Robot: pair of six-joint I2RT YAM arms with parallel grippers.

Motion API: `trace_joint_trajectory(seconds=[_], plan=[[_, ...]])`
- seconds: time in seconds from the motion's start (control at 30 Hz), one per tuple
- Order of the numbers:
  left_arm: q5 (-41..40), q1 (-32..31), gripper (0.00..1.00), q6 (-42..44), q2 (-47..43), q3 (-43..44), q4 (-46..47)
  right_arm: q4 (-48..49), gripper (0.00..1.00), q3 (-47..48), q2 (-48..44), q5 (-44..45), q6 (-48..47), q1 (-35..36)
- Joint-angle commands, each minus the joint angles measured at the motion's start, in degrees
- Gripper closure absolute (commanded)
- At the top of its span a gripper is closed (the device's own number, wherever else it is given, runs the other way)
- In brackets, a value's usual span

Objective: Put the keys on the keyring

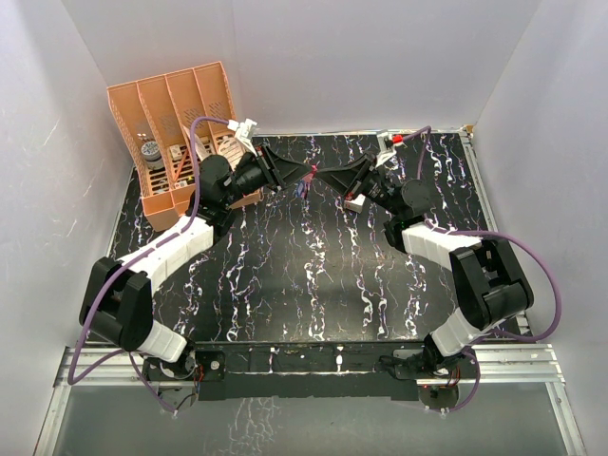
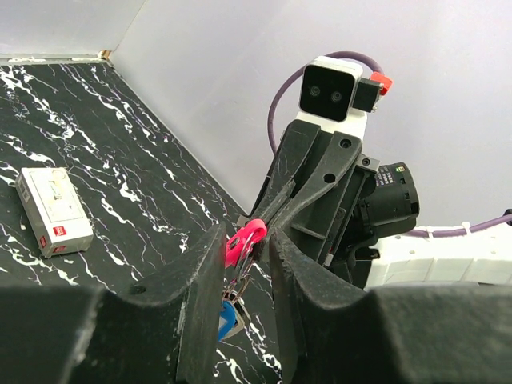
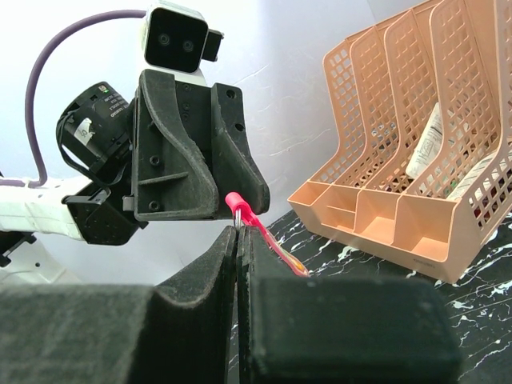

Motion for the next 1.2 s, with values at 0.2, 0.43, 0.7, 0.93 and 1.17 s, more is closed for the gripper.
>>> trace_joint_trajectory(seconds=[0.2, 0.43, 0.7, 0.93, 1.17], plan=[[2.35, -0.68, 0.77, 0.45, -1.75, 1.93, 1.70, 2.06, 1.00, 2.76, 0.32, -1.10, 0.32, 0.05], [3.57, -0.77, 0.92, 0.46, -1.04, 2.71, 1.26, 2.37, 1.00, 2.76, 0.49, -1.03, 0.54, 0.04], [4.52, -0.99, 0.95, 0.59, 0.09, 3.91, -0.10, 2.53, 1.00, 2.68, 0.35, -0.93, 0.49, 0.09], [2.60, -1.15, 1.00, 1.63, -0.05, 4.10, -2.29, 1.16, 1.00, 2.76, -0.20, -0.55, -0.63, 0.09], [0.52, -1.21, 1.00, 2.46, -1.24, 3.93, -4.41, -2.08, 0.87, 3.03, -1.18, -0.07, -2.57, 0.03]])
